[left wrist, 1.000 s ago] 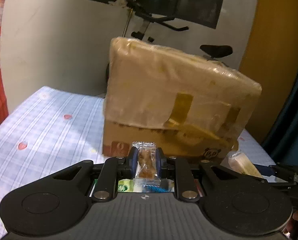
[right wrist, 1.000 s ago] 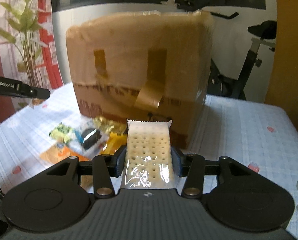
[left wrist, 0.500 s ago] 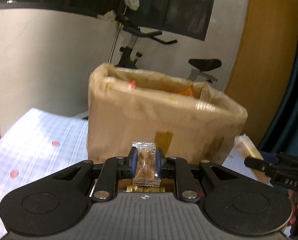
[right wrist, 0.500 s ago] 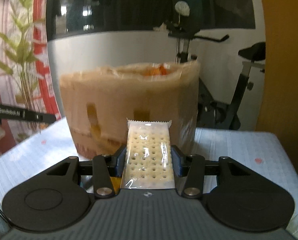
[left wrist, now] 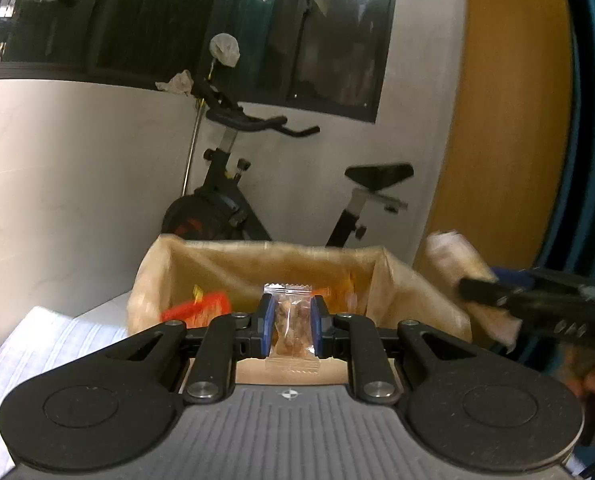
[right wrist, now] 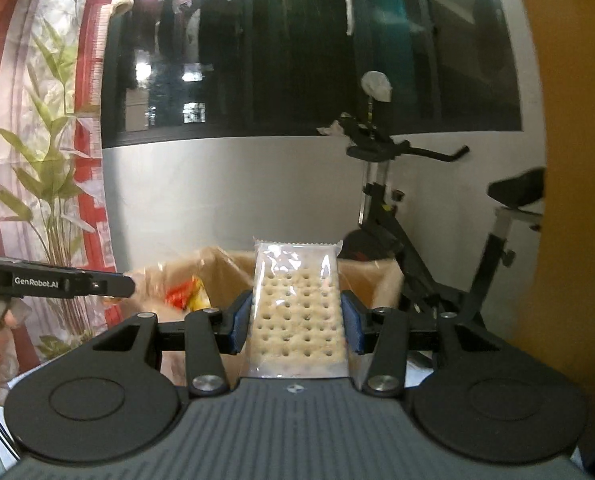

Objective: Organize snacks
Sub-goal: 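Lift both packets into the lined box and open both tools, then withdraw both tools from the box to the snack pile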

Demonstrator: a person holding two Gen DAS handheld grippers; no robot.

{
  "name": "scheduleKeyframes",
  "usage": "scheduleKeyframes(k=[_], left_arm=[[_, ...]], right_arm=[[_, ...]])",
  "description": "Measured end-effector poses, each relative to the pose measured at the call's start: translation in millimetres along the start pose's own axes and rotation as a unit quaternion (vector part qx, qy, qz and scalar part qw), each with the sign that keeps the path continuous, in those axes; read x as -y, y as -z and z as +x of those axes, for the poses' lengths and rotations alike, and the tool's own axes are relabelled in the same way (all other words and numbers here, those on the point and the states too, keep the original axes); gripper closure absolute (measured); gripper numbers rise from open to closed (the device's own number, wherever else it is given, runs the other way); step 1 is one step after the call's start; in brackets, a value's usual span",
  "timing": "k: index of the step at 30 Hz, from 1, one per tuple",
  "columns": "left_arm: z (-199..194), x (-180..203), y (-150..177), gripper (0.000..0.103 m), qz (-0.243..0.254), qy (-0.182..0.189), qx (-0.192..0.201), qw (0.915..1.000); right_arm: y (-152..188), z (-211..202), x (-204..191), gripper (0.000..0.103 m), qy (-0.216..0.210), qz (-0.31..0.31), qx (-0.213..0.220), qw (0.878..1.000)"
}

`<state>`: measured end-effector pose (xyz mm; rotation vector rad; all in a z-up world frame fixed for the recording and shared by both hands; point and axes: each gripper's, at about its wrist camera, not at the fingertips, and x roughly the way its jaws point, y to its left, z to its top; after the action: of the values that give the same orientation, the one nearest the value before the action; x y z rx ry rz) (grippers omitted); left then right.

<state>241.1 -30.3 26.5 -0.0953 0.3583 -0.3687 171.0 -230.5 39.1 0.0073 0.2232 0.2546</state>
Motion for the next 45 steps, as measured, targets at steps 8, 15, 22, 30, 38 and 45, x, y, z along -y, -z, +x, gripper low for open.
scheduleKeyframes(k=[8,15,22,30,38,45], left_arm=[[65,-16,-36,0.083,-0.003,-0.021,-0.016,0.9997],[82,-31,-33,0.038,-0.024,-0.05,-0.038,0.9978],[69,-36,-28,0.019,-0.026,-0.059,-0.046,0.9969],[21,-31,-17,0.013,0.011,-0.069,-0.02,0.9973],[-31,-38,10,0.013,0.011,-0.09,-0.016,0.9957],[-53,-45,38,0.013,0.0,-0.116,-0.031,0.9928]], right_arm=[[-29,106,-12,0.055,0.022,-0.03,-0.063,0.997],[-18,127,4,0.048,0.047,0.017,-0.098,0.994],[-16,101,14,0.024,0.053,0.015,-0.09,0.994],[0,70,5,0.015,0.018,0.001,-0.088,0.996],[18,33,-7,0.015,0.032,0.01,-0.062,0.998],[36,7,-17,0.015,0.022,0.009,-0.055,0.998]])
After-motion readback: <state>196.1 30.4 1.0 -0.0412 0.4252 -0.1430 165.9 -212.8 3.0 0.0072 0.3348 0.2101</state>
